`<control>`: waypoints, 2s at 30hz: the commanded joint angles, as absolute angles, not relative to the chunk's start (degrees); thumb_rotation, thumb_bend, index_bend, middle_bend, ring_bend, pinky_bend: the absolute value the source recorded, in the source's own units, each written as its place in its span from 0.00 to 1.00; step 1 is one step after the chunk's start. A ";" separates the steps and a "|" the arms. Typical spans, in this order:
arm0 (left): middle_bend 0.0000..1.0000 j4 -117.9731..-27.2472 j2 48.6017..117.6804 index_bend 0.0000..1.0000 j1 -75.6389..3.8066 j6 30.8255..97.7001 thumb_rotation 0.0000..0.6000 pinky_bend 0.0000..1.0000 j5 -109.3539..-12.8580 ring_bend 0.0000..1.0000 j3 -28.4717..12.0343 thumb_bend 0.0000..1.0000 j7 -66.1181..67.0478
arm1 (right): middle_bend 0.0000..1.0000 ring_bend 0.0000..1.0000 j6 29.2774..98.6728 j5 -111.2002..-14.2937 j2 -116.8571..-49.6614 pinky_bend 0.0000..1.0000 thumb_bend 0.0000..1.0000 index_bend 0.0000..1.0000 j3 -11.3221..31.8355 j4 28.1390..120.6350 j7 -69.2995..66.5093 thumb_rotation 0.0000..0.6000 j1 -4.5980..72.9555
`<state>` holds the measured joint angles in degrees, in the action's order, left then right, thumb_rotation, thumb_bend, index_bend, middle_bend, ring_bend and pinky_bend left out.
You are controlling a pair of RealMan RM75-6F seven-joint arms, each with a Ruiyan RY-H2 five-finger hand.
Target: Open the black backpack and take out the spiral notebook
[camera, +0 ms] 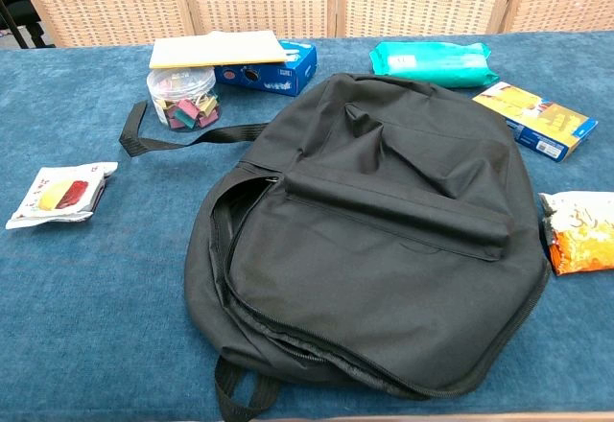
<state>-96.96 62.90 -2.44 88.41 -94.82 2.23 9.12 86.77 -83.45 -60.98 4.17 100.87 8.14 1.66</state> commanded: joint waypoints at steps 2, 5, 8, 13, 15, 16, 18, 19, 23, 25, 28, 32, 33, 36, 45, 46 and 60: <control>0.00 -96.98 62.88 0.00 -2.40 88.43 1.00 0.03 -94.76 0.00 2.20 0.00 9.10 | 0.00 0.00 86.73 -83.61 -61.08 0.00 0.00 0.09 4.06 100.68 8.12 1.00 1.68; 0.00 -96.97 62.87 0.00 -2.45 88.36 1.00 0.03 -94.72 0.00 2.16 0.00 9.08 | 0.00 0.00 86.69 -83.54 -61.04 0.00 0.00 0.09 4.02 100.72 8.38 1.00 1.65; 0.00 -96.95 62.87 0.00 -2.45 88.29 1.00 0.03 -94.69 0.00 2.18 0.00 9.07 | 0.00 0.00 86.71 -83.50 -61.01 0.00 0.00 0.09 4.03 100.78 8.71 1.00 1.64; 0.00 -97.02 62.80 0.00 -2.38 88.48 1.00 0.03 -94.78 0.00 2.17 0.00 8.85 | 0.00 0.00 85.90 -84.13 -60.88 0.00 0.00 0.09 3.50 100.88 8.05 1.00 1.87; 0.00 -97.05 62.80 0.00 -2.37 88.43 1.00 0.03 -94.74 0.00 2.19 0.00 8.86 | 0.00 0.00 85.39 -85.20 -60.66 0.00 0.00 0.09 3.00 100.85 7.04 1.00 2.09; 0.00 -97.10 62.78 0.00 -2.34 88.45 1.00 0.03 -94.71 0.00 2.19 0.00 8.80 | 0.00 0.00 84.92 -86.22 -60.55 0.00 0.00 0.09 2.55 100.77 6.22 1.00 2.34; 0.00 -97.13 62.72 0.00 -2.28 88.62 1.00 0.03 -94.70 0.00 2.15 0.00 8.69 | 0.00 0.00 83.95 -88.52 -60.34 0.00 0.00 0.09 1.56 100.27 4.86 1.00 2.93; 0.00 -97.07 62.70 0.00 -2.21 88.77 1.00 0.03 -94.66 0.00 2.09 0.00 8.68 | 0.00 0.00 83.25 -90.71 -60.27 0.00 0.00 0.09 0.72 99.46 4.06 1.00 3.49; 0.00 -96.98 62.86 0.00 -2.17 88.80 1.00 0.03 -94.40 0.00 1.93 0.00 9.04 | 0.00 0.00 80.22 -98.07 -59.99 0.00 0.00 0.09 -2.27 95.97 0.27 1.00 6.08; 0.00 -97.00 63.02 0.00 -2.27 88.51 1.00 0.03 -94.21 0.00 1.88 0.00 9.40 | 0.00 0.00 78.75 -101.55 -59.79 0.00 0.00 0.09 -3.73 95.05 -2.30 1.00 7.61; 0.00 -97.08 63.23 0.00 -2.32 88.20 1.00 0.03 -93.92 0.00 1.84 0.00 9.88 | 0.01 0.00 77.69 -105.58 -59.88 0.00 0.00 0.10 -5.13 93.72 -4.37 1.00 9.37; 0.00 -96.95 63.46 0.00 -2.29 88.02 1.00 0.03 -93.35 0.00 1.68 0.00 10.28 | 0.02 0.00 76.18 -110.56 -61.33 0.00 0.00 0.12 -6.84 91.85 -6.68 1.00 12.01; 0.00 -96.91 63.49 0.00 -2.31 87.91 1.00 0.03 -93.19 0.00 1.65 0.00 10.29 | 0.02 0.00 75.55 -111.46 -61.66 0.00 0.00 0.12 -7.19 91.63 -6.90 1.00 12.64; 0.00 -96.83 63.54 0.00 -2.45 87.55 1.00 0.03 -92.66 0.00 1.45 0.00 10.34 | 0.03 0.00 73.58 -114.08 -63.42 0.01 0.00 0.13 -8.06 91.02 -7.63 1.00 14.83; 0.00 -96.65 63.41 0.00 -2.59 87.10 1.00 0.03 -91.49 0.00 1.01 0.00 9.89 | 0.03 0.00 67.41 -116.38 -69.63 0.02 0.00 0.13 -7.98 91.41 -7.08 1.00 20.55; 0.00 -96.63 63.42 0.00 -2.65 86.99 1.00 0.03 -91.37 0.00 0.95 0.00 9.88 | 0.03 0.00 66.92 -116.68 -70.62 0.02 0.00 0.13 -7.88 91.04 -6.99 1.00 21.22; 0.00 -96.38 63.31 0.00 -2.87 86.45 1.00 0.03 -90.24 0.00 0.56 0.00 9.38 | 0.03 0.00 64.05 -117.06 -81.42 0.02 0.00 0.13 -7.99 86.33 -6.20 1.00 25.76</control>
<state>-96.39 63.30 -2.86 86.46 -90.24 0.55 9.37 64.27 -117.06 -80.35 -7.97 87.16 -6.64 25.29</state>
